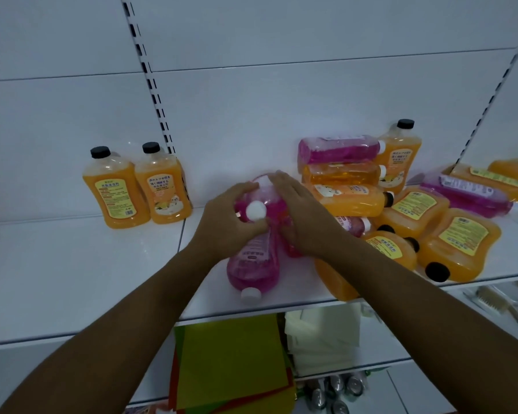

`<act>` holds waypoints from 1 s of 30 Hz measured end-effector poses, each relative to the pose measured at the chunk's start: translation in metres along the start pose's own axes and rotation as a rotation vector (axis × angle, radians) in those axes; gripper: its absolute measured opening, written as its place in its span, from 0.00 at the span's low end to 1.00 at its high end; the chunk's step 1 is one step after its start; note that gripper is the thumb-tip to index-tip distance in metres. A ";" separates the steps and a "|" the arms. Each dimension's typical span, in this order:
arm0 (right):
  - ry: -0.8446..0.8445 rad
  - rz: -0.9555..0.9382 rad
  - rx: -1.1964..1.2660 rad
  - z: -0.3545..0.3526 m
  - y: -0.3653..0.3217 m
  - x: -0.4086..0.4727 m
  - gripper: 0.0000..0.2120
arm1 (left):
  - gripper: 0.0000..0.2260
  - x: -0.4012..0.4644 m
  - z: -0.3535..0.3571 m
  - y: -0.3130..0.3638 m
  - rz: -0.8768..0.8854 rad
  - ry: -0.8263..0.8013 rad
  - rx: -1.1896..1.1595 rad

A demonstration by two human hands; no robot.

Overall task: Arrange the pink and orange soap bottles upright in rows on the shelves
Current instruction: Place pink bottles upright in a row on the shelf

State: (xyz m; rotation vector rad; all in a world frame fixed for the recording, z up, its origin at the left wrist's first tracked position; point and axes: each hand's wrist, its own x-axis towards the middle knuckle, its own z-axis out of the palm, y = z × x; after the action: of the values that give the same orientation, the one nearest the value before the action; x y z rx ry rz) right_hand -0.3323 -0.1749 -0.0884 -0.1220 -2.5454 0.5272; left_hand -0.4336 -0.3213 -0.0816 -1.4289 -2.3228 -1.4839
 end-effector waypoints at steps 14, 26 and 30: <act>-0.054 0.109 0.150 0.001 -0.028 0.012 0.38 | 0.21 -0.022 -0.068 0.017 -0.395 0.231 -0.507; 0.209 0.312 0.343 -0.035 -0.037 -0.026 0.30 | 0.15 0.025 -0.041 0.051 -0.060 0.103 -0.409; 0.317 0.388 0.352 -0.061 -0.022 -0.059 0.28 | 0.12 0.045 0.001 0.080 0.020 0.026 -0.457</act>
State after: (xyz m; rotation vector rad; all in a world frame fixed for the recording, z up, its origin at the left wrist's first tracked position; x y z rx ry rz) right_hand -0.2499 -0.1857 -0.0609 -0.5314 -2.0897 1.0080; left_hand -0.4031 -0.2809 -0.0050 -1.4950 -2.0268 -2.1103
